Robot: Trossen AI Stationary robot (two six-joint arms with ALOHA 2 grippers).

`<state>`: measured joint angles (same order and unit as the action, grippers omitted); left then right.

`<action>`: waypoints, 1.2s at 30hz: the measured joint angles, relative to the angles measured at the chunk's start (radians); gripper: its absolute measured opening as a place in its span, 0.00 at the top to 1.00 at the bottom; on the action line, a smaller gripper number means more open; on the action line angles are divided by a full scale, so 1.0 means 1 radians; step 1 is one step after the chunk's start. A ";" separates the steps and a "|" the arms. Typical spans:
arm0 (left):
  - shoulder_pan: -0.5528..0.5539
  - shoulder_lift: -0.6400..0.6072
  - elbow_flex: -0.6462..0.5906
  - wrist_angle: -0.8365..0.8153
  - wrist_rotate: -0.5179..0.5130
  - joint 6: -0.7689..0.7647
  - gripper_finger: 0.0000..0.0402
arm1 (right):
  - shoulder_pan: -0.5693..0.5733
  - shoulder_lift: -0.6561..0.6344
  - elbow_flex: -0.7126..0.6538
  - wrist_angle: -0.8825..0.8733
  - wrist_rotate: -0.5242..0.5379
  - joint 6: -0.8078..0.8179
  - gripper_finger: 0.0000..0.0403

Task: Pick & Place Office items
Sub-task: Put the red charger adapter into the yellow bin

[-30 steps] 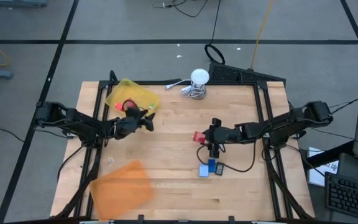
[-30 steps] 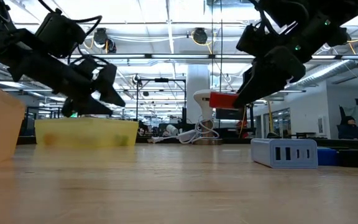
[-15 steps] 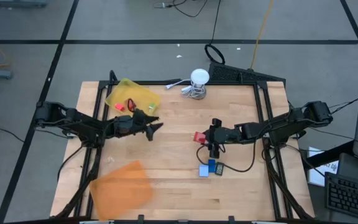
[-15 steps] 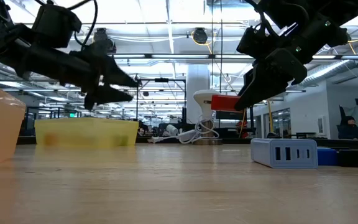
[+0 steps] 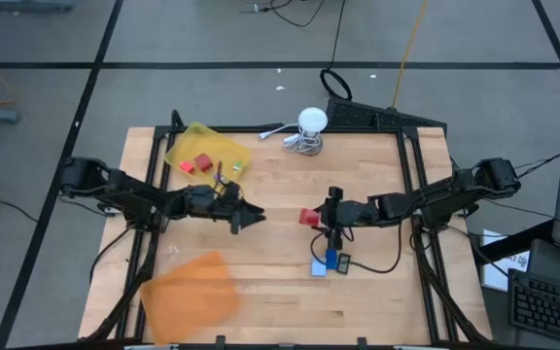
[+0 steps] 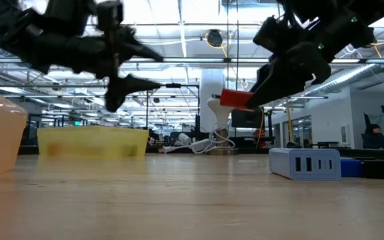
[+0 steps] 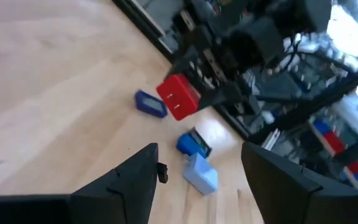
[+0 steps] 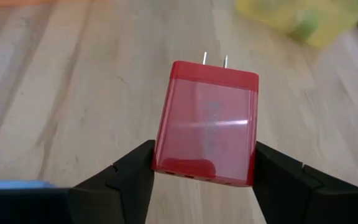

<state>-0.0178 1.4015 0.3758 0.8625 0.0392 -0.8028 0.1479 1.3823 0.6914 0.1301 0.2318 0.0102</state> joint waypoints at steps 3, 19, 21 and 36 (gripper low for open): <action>-0.027 0.054 0.115 -0.088 -0.022 0.046 0.37 | 0.019 0.000 0.000 0.045 0.002 -0.053 0.46; -0.022 0.337 0.534 -0.318 -0.043 0.075 0.16 | 0.148 0.000 0.000 0.137 0.372 -0.308 0.45; -0.022 0.363 0.556 -0.316 -0.064 0.075 0.17 | 0.157 0.000 0.000 0.157 0.373 -0.322 0.45; -0.018 0.410 0.603 -0.304 -0.102 0.074 0.26 | 0.168 0.000 0.001 0.157 0.427 -0.347 0.45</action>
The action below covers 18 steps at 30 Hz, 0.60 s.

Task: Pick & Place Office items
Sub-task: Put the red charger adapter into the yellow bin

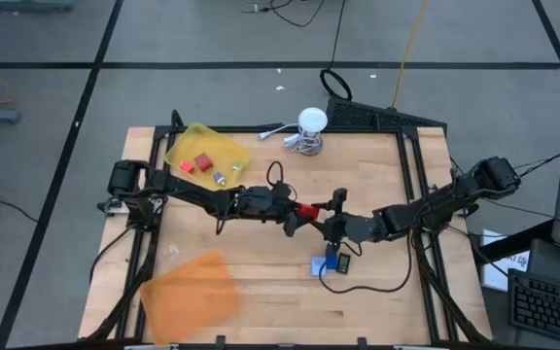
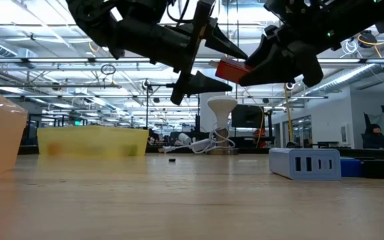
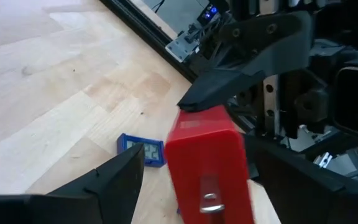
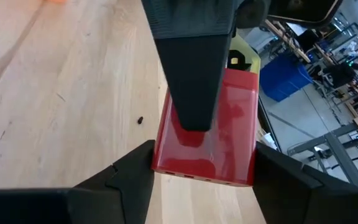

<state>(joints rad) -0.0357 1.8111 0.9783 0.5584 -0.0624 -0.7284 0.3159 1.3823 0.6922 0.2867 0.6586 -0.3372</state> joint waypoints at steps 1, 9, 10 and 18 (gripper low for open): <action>0.000 0.000 0.000 0.001 0.000 0.000 0.26 | 0.000 0.000 0.000 0.000 0.000 0.001 0.45; 0.001 0.000 0.000 0.006 0.000 0.005 0.31 | 0.000 0.000 0.000 -0.007 0.000 0.000 0.45; 0.001 0.000 0.000 0.007 0.000 0.012 0.31 | 0.000 0.000 0.000 -0.007 0.000 0.000 0.45; 0.001 0.000 0.000 0.007 0.000 0.027 0.31 | 0.000 0.000 0.000 -0.013 0.000 0.000 0.44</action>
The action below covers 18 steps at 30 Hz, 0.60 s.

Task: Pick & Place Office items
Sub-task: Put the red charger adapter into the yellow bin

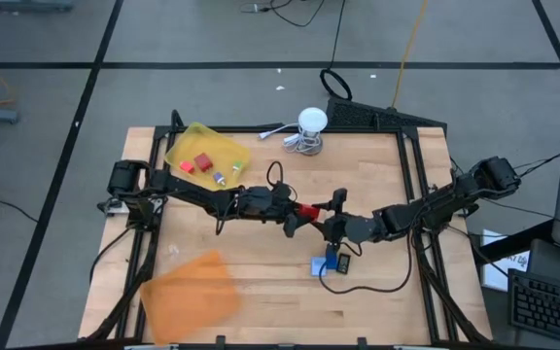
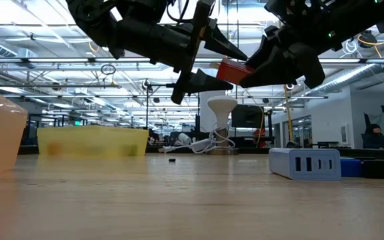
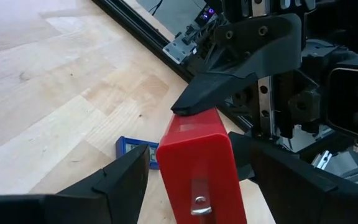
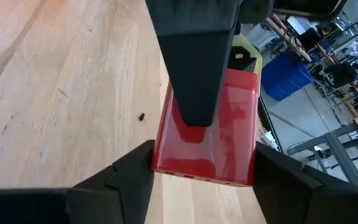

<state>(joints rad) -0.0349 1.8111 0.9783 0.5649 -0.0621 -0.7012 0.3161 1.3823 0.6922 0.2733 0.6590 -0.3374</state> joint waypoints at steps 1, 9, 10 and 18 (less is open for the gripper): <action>0.000 0.000 0.000 0.000 0.001 0.011 0.31 | 0.000 0.000 0.000 -0.006 0.006 0.001 0.45; 0.042 -0.010 -0.001 0.005 0.086 0.011 0.33 | 0.000 0.000 0.000 -0.057 0.264 0.029 0.44; 0.043 -0.010 -0.001 0.003 0.099 0.007 0.33 | 0.000 0.000 0.000 -0.061 0.277 0.029 0.44; 0.046 -0.010 -0.001 -0.015 0.118 -0.013 0.35 | 0.000 0.000 0.000 -0.061 0.287 0.029 0.45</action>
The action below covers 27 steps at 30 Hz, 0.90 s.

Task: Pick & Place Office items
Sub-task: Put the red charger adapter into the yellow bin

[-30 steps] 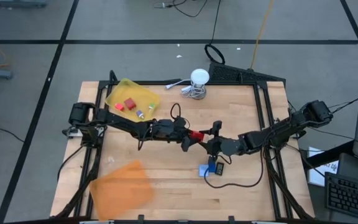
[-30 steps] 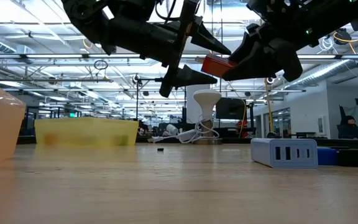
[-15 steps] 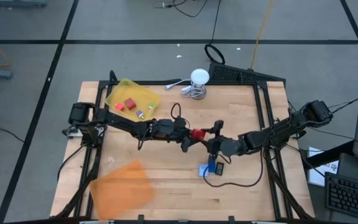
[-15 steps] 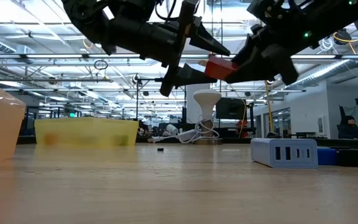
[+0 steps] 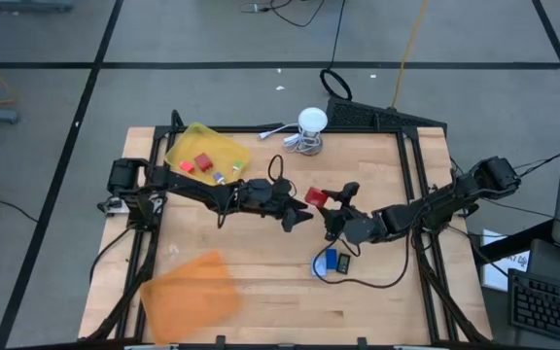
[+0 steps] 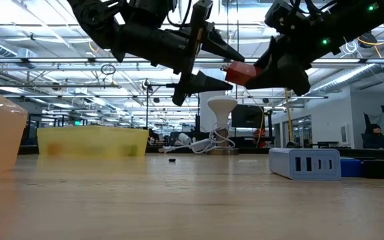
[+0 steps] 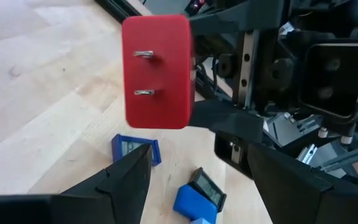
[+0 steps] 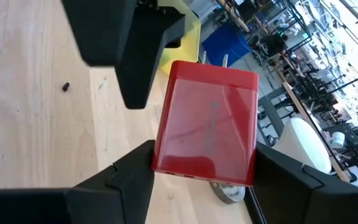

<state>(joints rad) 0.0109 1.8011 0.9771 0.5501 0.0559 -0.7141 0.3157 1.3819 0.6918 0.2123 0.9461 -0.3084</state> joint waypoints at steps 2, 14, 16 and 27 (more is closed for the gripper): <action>0.000 0.000 0.000 -0.002 0.000 0.002 0.35 | 0.000 0.000 0.000 0.000 -0.002 0.000 0.44; 0.001 0.000 0.000 0.003 -0.032 0.021 0.35 | 0.001 0.000 0.000 0.024 -0.315 0.013 0.45; 0.002 0.000 0.000 -0.002 -0.033 0.021 0.36 | 0.001 0.000 0.000 0.036 -0.318 0.015 0.44; -0.001 0.000 0.000 -0.002 -0.032 0.029 0.35 | 0.000 0.000 0.000 0.060 -0.278 0.009 0.45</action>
<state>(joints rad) 0.0097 1.8015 0.9771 0.5480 0.0238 -0.6853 0.3157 1.3823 0.6916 0.2723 0.6680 -0.2998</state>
